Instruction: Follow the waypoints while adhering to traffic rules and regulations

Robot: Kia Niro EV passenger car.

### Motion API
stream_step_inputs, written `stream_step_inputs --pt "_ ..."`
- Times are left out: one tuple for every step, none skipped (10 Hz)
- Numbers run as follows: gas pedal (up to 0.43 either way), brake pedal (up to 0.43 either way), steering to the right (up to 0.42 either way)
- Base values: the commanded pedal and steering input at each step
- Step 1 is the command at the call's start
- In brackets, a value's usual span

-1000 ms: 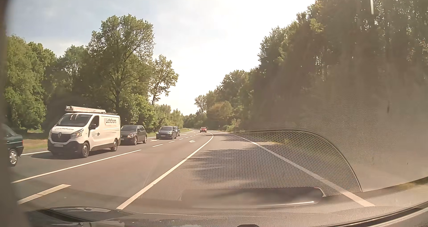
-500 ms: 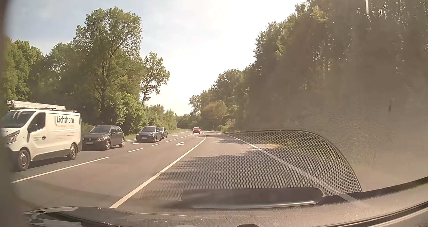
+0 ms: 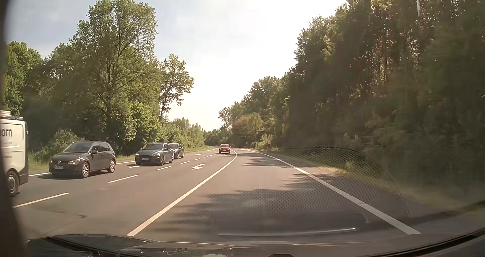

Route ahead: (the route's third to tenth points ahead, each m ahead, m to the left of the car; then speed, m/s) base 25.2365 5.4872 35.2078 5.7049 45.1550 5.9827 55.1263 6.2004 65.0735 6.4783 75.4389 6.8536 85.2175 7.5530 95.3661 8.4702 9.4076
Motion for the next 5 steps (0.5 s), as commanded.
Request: stream_step_inputs --pt "0.39 0.0 -0.023" --pt "0.39 0.0 -0.023" --pt "0.39 0.0 -0.022" --pt "0.39 0.0 -0.02" --pt "0.39 0.0 -0.014"
